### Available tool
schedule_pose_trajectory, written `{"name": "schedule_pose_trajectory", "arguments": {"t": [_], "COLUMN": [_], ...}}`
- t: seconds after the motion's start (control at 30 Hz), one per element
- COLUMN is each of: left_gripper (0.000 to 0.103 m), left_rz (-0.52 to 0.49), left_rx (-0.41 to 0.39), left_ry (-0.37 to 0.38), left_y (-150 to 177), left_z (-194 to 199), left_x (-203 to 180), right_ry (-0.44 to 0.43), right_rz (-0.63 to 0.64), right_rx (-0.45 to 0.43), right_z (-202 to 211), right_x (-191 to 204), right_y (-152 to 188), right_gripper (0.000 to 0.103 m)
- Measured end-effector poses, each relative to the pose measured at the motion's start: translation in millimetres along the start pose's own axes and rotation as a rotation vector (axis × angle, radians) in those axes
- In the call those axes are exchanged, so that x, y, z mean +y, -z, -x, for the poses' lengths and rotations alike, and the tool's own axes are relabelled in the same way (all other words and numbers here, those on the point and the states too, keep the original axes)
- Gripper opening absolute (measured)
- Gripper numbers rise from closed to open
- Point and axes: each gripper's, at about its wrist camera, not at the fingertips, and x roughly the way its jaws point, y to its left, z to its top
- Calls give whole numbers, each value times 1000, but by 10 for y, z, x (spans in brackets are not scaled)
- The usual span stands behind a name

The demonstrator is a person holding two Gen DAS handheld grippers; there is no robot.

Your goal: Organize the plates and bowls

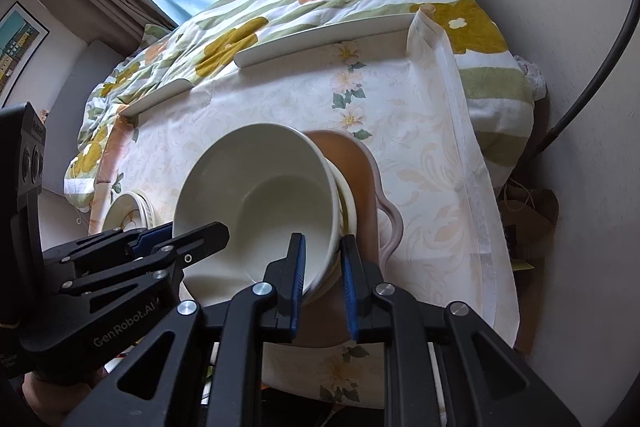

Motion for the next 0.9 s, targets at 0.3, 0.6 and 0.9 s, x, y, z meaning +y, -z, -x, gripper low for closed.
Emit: {"name": "schedule_pose_trajectory", "arguments": {"t": [0.3, 0.6, 0.9], "left_gripper": [19, 19, 19], "left_rz": [-46, -69, -53], "left_rx": [-31, -52, -100], "left_ry": [-79, -116, -95], "left_y": [19, 40, 51], "left_z": [-53, -71, 126], "left_x": [-27, -47, -21], "right_ry": [19, 18, -18], "right_rz": [48, 80, 77], "right_rx": [-3, -8, -73], "right_z": [-55, -51, 196], "right_x": [39, 50, 42], "right_y": [25, 40, 50], "right_gripper": [16, 16, 16]}}
